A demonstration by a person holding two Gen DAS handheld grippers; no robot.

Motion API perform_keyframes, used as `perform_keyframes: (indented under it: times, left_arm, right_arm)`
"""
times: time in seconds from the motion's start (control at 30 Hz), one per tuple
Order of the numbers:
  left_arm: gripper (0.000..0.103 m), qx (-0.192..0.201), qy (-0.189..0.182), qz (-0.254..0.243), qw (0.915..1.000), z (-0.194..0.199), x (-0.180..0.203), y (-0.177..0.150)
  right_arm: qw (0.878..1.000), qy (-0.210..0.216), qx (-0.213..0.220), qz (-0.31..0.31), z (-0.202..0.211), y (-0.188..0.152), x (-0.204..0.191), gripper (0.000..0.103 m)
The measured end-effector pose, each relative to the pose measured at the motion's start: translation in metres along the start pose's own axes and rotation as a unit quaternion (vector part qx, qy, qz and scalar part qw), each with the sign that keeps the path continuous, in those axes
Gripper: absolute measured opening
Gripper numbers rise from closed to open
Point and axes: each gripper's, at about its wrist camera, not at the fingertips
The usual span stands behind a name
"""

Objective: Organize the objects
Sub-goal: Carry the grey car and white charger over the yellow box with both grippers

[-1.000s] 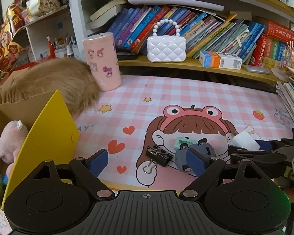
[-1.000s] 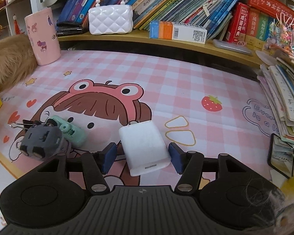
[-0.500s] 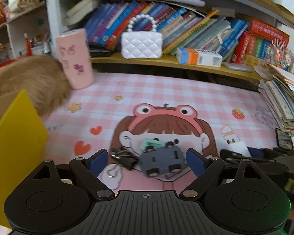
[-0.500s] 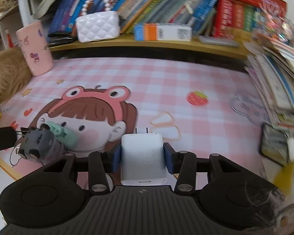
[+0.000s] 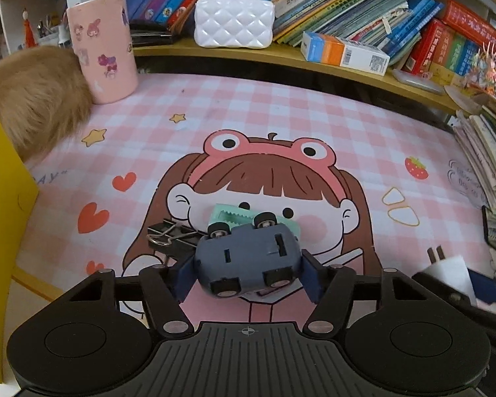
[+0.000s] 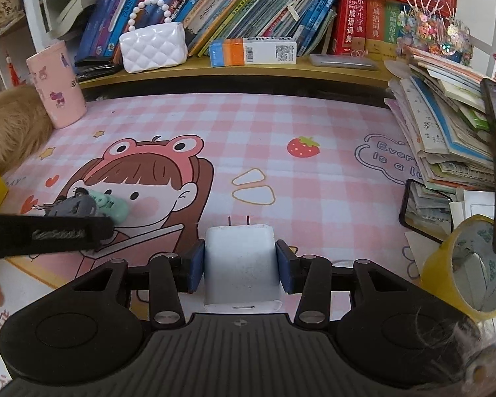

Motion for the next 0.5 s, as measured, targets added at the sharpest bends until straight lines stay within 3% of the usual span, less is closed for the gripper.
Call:
perform_keyframes:
  times: [0.3, 0.5]
  left_arm:
    - [0.063, 0.025, -0.035, 0.004, 0.9991, 0.043, -0.013, -0.004]
    - [0.063, 0.023, -0.034, 0.005, 0.9991, 0.066, -0.033, -0.017]
  right_arm:
    - [1.0, 0.014, 0.004, -0.002, 0.017, -0.004, -0.013, 0.041]
    - [1.0, 0.026, 0.001, 0.007, 0.027, -0.012, -0.029, 0.041]
Point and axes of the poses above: each gripper's, at about its wrist camera, not at the fingertips, and z roughly against the way its jaws point, x to its right, y to its top, and after that the axes turned 6 degrees about z, right-handed
